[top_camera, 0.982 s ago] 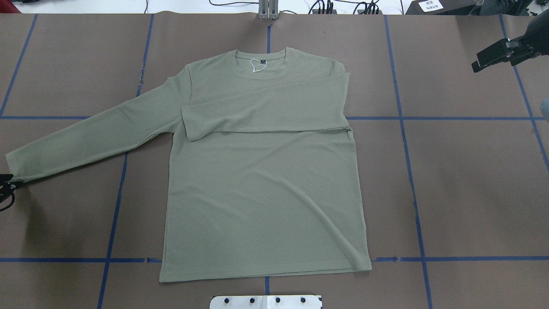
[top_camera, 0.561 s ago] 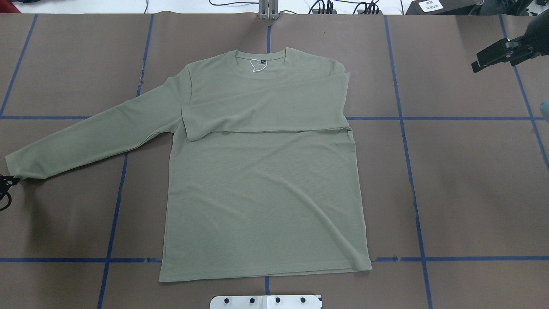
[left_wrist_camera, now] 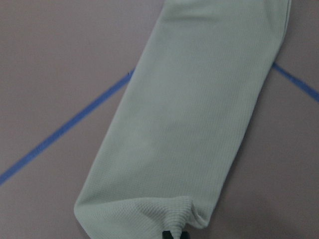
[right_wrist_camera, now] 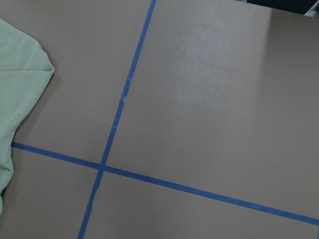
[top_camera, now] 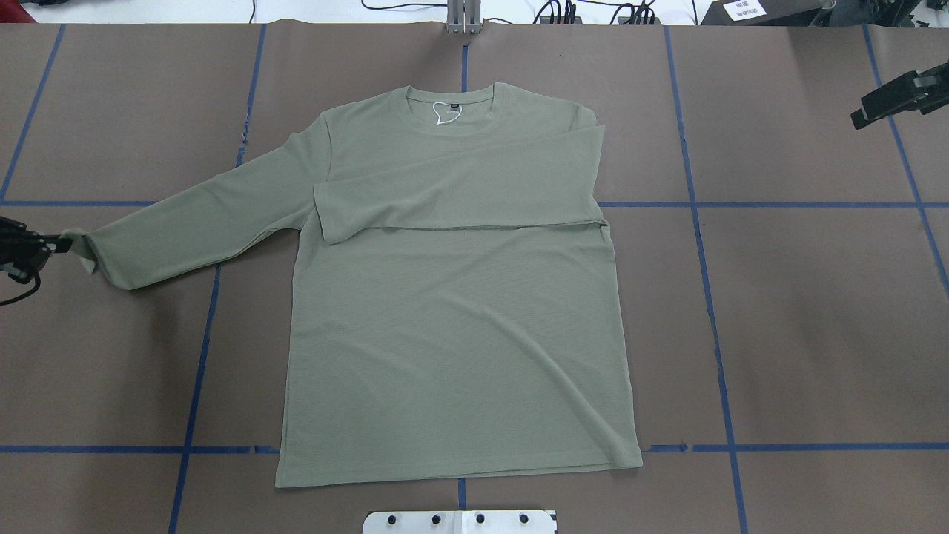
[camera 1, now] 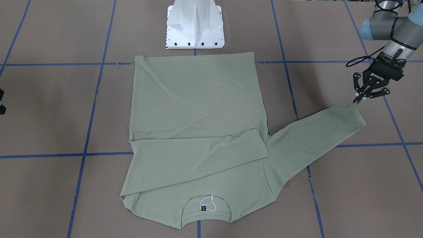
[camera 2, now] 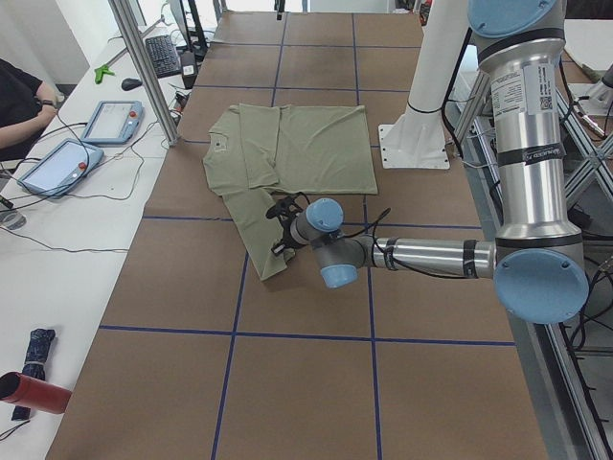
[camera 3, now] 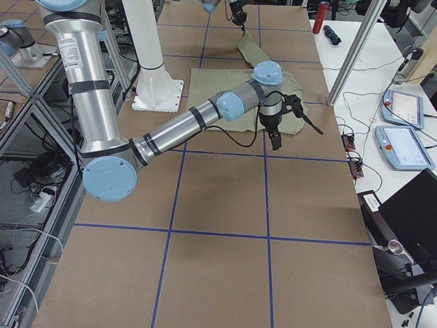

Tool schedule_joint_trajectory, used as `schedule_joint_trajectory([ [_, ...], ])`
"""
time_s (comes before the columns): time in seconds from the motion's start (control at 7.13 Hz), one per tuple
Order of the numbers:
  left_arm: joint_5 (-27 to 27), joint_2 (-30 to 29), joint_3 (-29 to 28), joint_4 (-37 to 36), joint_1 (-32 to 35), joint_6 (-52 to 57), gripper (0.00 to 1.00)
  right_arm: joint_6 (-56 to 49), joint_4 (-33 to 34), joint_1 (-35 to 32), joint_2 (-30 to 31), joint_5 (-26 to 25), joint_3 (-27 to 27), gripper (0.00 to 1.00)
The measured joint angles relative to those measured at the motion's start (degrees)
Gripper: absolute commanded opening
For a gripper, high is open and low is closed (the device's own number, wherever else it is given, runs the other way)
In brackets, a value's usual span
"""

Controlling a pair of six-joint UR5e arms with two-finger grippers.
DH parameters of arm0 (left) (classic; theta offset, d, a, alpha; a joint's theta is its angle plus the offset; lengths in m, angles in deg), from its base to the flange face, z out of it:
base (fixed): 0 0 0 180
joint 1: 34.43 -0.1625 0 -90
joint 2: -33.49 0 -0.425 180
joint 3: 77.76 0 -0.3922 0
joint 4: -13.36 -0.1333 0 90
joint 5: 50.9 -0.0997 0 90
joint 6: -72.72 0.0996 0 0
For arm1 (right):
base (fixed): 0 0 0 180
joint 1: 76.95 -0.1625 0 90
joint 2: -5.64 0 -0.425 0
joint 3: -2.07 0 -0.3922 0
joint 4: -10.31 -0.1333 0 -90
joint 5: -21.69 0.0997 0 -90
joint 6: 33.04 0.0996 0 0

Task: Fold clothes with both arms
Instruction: 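Fold the sleeve with the left gripper across the shirt toward the right side seam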

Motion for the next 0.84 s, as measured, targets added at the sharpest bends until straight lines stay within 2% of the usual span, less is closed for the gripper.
schedule_joint_trajectory([
  [0.28, 3.13, -11.64, 1.16, -9.06, 2.26, -4.98, 0.00, -5.91, 0.18, -3.02, 2.77, 1.27, 0.36, 1.00],
  [0.56, 3.73, -26.74, 1.57, -22.83, 2.06, -13.80, 0.00, -10.54, 0.19, -5.24, 4.95, 2.47, 1.29, 1.00],
  [0.84, 2.47, -41.39, -0.27, -32.88, -2.06, -25.32, 0.00, -11.97, 0.04, -6.40, 6.18, 3.08, 1.63, 1.00],
])
